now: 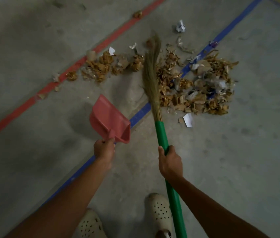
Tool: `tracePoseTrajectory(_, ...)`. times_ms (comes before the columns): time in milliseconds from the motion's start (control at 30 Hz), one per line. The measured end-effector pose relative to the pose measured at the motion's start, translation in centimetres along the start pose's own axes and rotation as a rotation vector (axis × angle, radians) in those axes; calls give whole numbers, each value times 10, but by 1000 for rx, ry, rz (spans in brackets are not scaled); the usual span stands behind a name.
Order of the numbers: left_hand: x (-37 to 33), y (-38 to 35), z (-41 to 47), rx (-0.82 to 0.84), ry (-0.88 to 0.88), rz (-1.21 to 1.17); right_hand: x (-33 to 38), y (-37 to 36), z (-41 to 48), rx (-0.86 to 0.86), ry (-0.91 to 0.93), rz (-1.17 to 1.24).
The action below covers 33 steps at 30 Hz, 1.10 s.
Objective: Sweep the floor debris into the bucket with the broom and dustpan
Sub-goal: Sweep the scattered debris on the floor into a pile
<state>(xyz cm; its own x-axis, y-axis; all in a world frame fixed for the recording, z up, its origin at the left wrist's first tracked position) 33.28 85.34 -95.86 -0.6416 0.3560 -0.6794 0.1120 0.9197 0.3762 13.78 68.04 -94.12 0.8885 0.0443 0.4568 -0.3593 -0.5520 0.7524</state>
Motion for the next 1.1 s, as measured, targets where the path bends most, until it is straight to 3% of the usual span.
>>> tracePoseTrajectory(167,-2,21,7,-36,-10,63,5,-14,-20,19,51,-94)
tracePoseTrajectory(400,2,88,33,-261,67,116,36,-57,-52,205,343,-256)
tracePoseTrajectory(767,27,210,81,-409,259,-112,139,-174,-82,594,514,-561)
tracePoseTrajectory(967,40,260,108,-432,309,-153,192,-229,-86,601,603,-633)
tracePoseTrajectory(1100,48,282,130,-409,284,-139,225,-261,-77,584,541,-597)
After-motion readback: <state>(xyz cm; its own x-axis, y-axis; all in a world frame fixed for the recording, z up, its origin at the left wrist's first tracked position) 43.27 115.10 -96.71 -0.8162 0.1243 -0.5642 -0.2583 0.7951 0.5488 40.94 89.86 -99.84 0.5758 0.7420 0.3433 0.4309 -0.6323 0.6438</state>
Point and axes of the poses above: each hand's wrist, its own z-axis towards the middle knuckle, its own y-axis out of the back of the hand, x = y × z, the point moved 6 cm from there along z, towards the middle knuckle, and after that the axes turned 8 degrees about -x, right-handed, at the moved point
